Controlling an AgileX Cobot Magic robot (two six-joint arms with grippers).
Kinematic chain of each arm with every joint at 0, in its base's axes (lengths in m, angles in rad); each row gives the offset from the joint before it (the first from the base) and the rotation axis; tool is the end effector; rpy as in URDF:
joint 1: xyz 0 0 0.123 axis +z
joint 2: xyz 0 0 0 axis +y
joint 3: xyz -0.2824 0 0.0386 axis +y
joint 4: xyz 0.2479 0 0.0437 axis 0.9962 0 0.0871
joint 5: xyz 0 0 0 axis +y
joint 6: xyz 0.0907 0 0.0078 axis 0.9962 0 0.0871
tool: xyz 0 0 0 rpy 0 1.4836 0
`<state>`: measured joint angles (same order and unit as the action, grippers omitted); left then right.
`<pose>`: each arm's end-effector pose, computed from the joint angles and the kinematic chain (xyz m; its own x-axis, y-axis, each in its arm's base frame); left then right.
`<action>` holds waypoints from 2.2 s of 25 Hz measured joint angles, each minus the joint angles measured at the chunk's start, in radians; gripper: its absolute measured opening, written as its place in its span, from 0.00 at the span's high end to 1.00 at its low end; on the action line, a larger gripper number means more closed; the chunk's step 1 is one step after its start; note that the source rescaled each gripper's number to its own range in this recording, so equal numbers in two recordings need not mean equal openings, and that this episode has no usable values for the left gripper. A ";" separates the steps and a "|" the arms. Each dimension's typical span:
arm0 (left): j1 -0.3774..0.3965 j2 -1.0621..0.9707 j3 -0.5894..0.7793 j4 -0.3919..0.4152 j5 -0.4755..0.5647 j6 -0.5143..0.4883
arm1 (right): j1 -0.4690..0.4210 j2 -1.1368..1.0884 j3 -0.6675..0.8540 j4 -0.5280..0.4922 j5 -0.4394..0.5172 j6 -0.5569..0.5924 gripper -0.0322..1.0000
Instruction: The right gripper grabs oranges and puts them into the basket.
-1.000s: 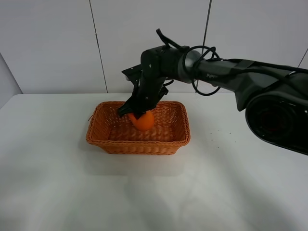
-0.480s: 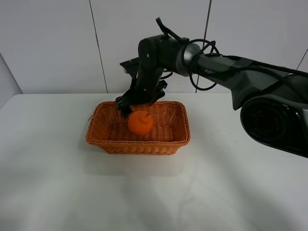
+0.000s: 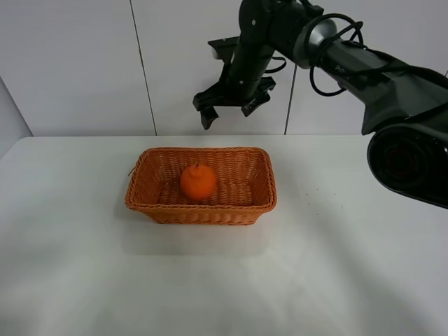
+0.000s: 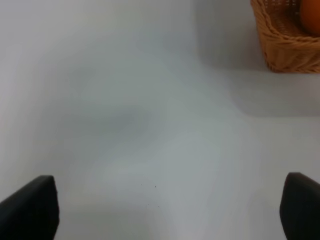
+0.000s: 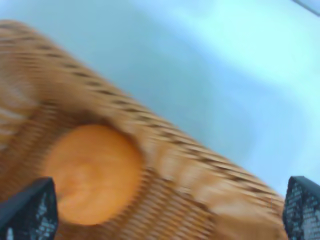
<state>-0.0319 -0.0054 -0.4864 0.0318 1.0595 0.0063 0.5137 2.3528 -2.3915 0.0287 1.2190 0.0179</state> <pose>-0.0040 0.0027 0.2735 -0.4615 0.0366 -0.8864 0.0174 0.9993 0.0322 0.4466 0.2548 0.2686 -0.7870 -0.4122 -0.4590 -0.4803 0.8763 0.0367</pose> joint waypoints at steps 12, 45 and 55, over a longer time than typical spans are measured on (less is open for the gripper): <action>0.000 0.000 0.000 0.000 0.000 0.000 | -0.379 0.000 0.000 -0.015 0.000 -0.007 0.00; 0.000 0.000 0.000 0.000 0.000 0.000 | -0.492 -1.122 1.368 -0.015 -0.001 -0.008 0.00; 0.000 0.000 0.000 0.000 0.000 0.000 | -0.492 -1.821 1.836 -0.015 -0.163 -0.018 0.00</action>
<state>-0.0319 -0.0054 -0.4864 0.0318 1.0595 0.0063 0.0219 0.5315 -0.5551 0.0141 1.0562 0.0000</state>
